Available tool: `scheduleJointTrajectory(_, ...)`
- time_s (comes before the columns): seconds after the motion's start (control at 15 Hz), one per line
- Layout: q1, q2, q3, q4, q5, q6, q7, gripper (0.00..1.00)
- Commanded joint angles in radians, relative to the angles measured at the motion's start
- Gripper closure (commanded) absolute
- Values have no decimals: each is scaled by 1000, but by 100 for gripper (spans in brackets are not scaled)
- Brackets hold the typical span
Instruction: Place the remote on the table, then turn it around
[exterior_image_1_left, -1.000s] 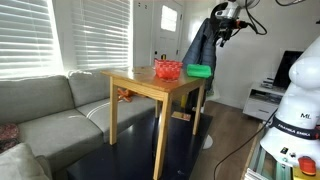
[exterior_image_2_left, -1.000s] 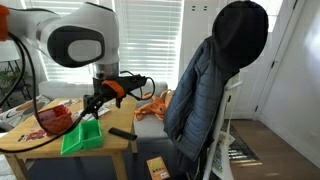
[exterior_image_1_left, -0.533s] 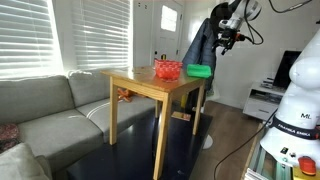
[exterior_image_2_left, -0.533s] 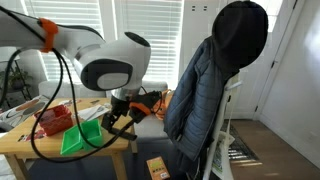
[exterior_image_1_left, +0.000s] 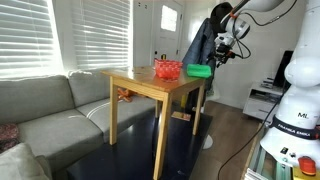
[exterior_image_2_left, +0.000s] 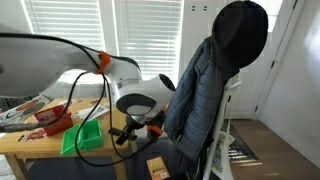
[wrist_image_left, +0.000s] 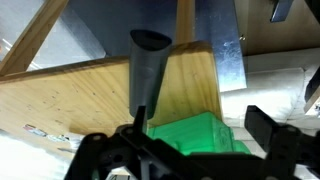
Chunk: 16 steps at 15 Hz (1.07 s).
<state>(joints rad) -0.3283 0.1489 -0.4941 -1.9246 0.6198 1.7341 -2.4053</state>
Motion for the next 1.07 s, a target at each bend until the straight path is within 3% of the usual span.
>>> scheduleJointTrajectory(0.0,-70,34,61,28,16,-14,0,0)
scheduleJointTrajectory(0.67,-97,95,76,93,41,-45,-11,0)
scheduleJointTrajectory(1.0,-171,174,120,188,79,-217,-93,0)
